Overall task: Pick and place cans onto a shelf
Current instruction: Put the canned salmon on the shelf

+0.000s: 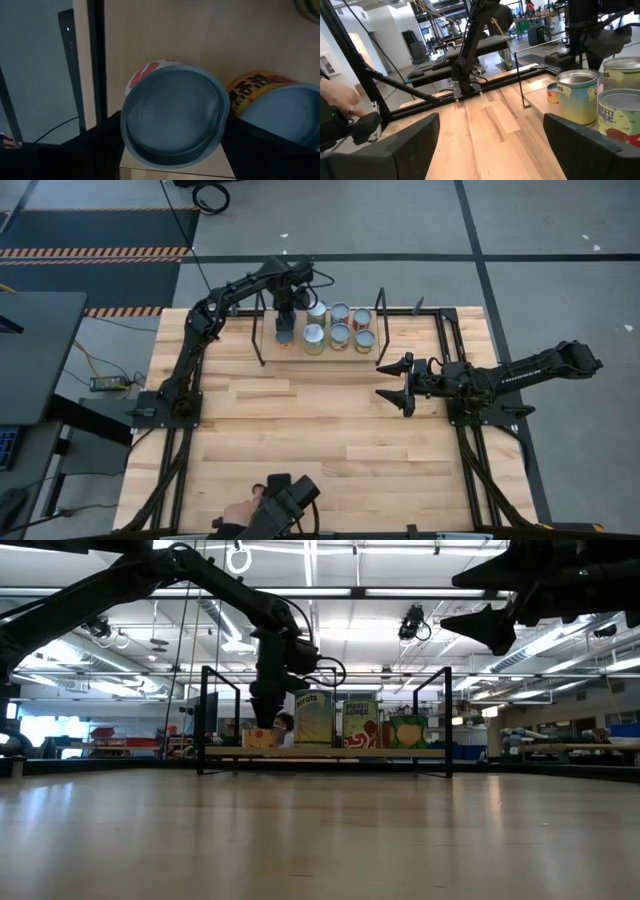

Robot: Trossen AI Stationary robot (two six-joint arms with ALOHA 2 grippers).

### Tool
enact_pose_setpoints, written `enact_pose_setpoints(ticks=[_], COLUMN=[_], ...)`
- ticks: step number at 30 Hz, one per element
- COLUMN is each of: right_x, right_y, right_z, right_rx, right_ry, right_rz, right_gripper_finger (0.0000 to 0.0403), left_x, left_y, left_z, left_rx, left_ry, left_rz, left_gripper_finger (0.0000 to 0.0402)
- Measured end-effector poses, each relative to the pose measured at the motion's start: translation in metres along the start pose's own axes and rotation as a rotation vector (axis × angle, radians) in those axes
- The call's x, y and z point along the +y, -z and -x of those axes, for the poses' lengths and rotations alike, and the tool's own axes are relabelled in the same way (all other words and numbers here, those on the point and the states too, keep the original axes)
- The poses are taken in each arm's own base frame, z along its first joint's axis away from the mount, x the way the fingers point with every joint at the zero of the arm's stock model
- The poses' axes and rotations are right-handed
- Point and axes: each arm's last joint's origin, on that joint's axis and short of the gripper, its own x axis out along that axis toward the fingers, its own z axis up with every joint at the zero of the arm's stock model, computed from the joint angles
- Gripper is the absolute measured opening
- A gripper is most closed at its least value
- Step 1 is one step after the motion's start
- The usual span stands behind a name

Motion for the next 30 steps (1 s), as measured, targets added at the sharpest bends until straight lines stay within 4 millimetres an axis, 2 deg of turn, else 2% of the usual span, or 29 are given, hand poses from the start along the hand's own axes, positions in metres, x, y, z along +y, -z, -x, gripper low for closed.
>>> enact_pose_setpoints(ticks=[6,18,27,30], right_x=[0.0,0.0,0.0,-0.0001], right_y=[0.0,0.0001,0.0002,0.0002], right_z=[0.0,0.0,0.0,0.0], right_rx=[0.0,0.001,0.002,0.003], right_ry=[0.0,0.0,0.0,0.0], right_rz=[0.0,0.0,-0.003,-0.003], right_gripper_finger=[0.0364,0.0364,0.0364,0.0364], left_x=[-0.0016,-0.0028,-0.0034,-0.0028], left_y=[0.0025,0.0029,0.0034,0.0028], left_z=[0.0,0.0001,0.0002,0.0001], left_rx=[0.029,0.039,0.041,0.035], left_ry=[0.012,0.015,0.027,0.021], left_rz=[0.045,0.042,-0.015,-0.004], left_gripper_finger=[0.0313,0.0315,0.0287,0.0292])
